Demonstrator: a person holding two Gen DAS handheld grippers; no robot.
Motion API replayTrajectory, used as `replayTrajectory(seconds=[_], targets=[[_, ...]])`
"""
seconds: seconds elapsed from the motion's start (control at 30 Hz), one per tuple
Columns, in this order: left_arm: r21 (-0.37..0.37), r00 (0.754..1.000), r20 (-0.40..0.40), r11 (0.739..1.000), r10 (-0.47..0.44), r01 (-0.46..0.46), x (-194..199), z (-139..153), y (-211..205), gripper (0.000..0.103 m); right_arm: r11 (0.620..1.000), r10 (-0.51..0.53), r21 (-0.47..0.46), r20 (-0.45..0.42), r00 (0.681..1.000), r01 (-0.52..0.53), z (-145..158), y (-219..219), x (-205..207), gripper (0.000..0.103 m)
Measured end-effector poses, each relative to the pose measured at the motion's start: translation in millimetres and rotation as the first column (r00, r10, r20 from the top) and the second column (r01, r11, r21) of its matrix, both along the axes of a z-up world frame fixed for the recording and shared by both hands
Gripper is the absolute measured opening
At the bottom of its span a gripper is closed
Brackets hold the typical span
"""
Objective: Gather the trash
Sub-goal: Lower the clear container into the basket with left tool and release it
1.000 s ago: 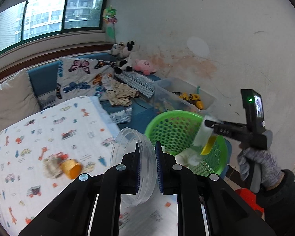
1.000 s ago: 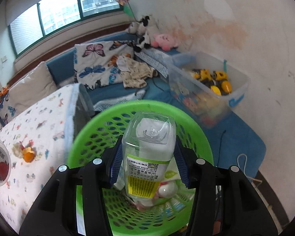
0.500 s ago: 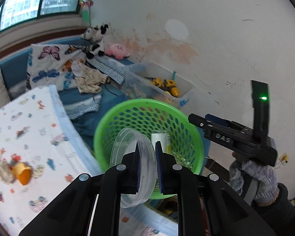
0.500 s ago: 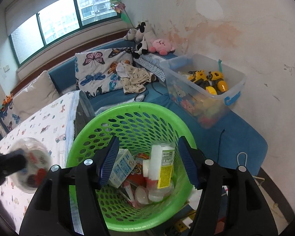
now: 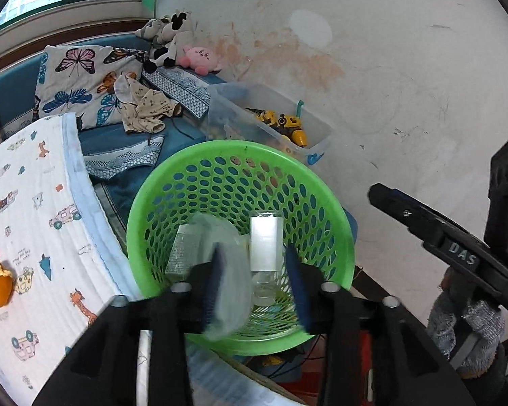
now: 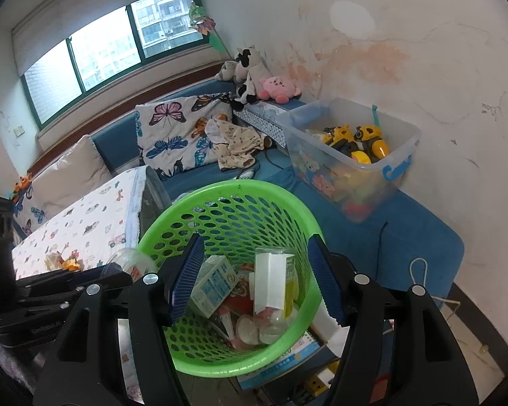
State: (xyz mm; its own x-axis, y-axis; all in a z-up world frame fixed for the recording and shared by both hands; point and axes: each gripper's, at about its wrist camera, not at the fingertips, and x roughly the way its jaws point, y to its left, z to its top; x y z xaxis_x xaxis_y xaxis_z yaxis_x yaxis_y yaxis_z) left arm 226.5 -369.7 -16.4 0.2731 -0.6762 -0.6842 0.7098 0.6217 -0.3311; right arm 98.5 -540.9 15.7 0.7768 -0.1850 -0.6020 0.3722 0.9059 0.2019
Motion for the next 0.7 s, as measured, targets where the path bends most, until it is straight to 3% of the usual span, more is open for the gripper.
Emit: replayTrajectory(seconds=[0.2,0.27,0.7], targets=[[0.001,1.000,-0.004,1.000,-0.009,0.009,-3,0,9,0.040,1.000,0.014,0.009,0.010,1.000,-0.014,0,6,-5,0.064],[0.004,1.000,-0.004,1.000,-0.015,0.015,-6,1,11,0.049,1.000,0.018,0.009,0.011,1.000,-0.018,0,9,-6,0.064],[0.024,1.000,-0.006,1.000,-0.012,0.012,-13,1,24,0.052,1.000,0.020,-0.004,0.036,0.999,-0.020,16,16,-16,0.065]])
